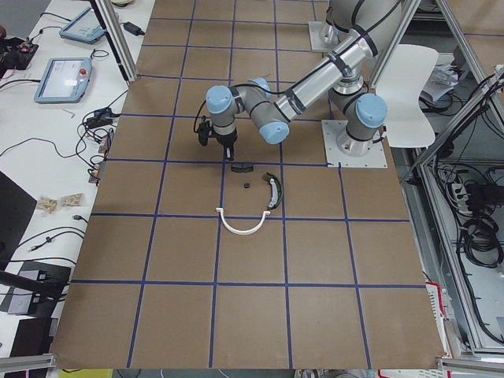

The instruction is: Place bearing gear from tray to pile

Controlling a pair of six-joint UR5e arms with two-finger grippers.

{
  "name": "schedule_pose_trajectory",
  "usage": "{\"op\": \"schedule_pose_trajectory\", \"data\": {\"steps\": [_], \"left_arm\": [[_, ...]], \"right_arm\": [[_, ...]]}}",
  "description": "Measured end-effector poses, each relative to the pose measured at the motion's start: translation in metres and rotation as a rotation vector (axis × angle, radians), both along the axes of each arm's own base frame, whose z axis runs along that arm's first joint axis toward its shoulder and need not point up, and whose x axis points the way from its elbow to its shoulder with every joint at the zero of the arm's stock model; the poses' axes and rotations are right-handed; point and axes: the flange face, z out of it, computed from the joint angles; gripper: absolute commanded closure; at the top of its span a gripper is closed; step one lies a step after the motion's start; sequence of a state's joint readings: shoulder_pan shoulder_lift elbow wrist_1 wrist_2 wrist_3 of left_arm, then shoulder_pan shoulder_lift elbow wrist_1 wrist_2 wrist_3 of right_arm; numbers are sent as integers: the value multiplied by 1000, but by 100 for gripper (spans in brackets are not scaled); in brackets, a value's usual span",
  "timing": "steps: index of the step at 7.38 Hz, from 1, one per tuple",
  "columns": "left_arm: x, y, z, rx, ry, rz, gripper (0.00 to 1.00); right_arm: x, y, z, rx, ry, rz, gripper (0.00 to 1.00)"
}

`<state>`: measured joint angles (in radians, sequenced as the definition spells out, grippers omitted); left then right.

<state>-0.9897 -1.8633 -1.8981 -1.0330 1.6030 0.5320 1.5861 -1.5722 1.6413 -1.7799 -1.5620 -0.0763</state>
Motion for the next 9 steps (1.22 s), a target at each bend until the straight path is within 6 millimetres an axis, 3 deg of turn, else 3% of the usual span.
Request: {"op": "schedule_pose_trajectory", "data": {"steps": [3,7,9], "left_arm": [[40,15,-21,29,26,11,100],[69,28,-37,62,37,12,100],[74,32,-39,73,35,9,100]], "right_arm": [[0,0,-1,2,0,2,0],[0,0,-1,1,0,4,0],[0,0,-1,1,0,3,0]]}}
